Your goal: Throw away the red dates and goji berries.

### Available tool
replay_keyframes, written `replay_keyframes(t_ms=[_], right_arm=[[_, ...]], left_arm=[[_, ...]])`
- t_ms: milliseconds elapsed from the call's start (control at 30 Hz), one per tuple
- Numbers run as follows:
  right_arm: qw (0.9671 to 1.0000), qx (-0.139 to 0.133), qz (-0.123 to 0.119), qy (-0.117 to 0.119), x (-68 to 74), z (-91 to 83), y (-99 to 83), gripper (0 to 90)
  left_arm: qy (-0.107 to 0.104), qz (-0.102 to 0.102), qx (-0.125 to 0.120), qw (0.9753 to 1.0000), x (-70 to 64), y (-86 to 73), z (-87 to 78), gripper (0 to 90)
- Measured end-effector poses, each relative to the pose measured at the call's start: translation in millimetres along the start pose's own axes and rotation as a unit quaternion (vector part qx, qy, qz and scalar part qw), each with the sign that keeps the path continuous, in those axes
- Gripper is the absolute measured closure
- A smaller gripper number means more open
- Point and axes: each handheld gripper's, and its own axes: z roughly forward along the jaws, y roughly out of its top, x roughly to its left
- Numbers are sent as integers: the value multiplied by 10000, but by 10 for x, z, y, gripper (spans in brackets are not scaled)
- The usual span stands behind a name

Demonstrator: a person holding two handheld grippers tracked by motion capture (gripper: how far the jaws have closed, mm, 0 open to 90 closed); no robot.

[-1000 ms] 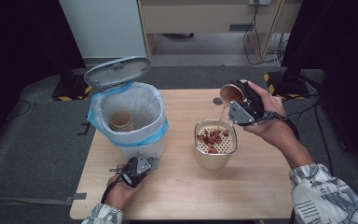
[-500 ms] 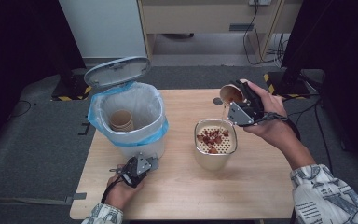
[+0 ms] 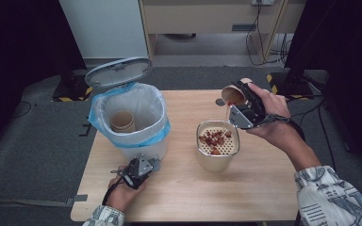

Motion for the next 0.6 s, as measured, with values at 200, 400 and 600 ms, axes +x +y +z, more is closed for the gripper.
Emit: replay_keyframes(t_ms=[200,400,600], right_arm=[[9998,15,-182,-35,-3,-3,26,300],[9992,56,-400,-44,12,-6,57,301],[9988,57,-479,-66,3,-11,79,301]], left_arm=[[3,3,2,10000,-1,0,0,899],[4,1,2,10000,-2,0,0,899],[2,-2,2,10000,-1,0,0,899]])
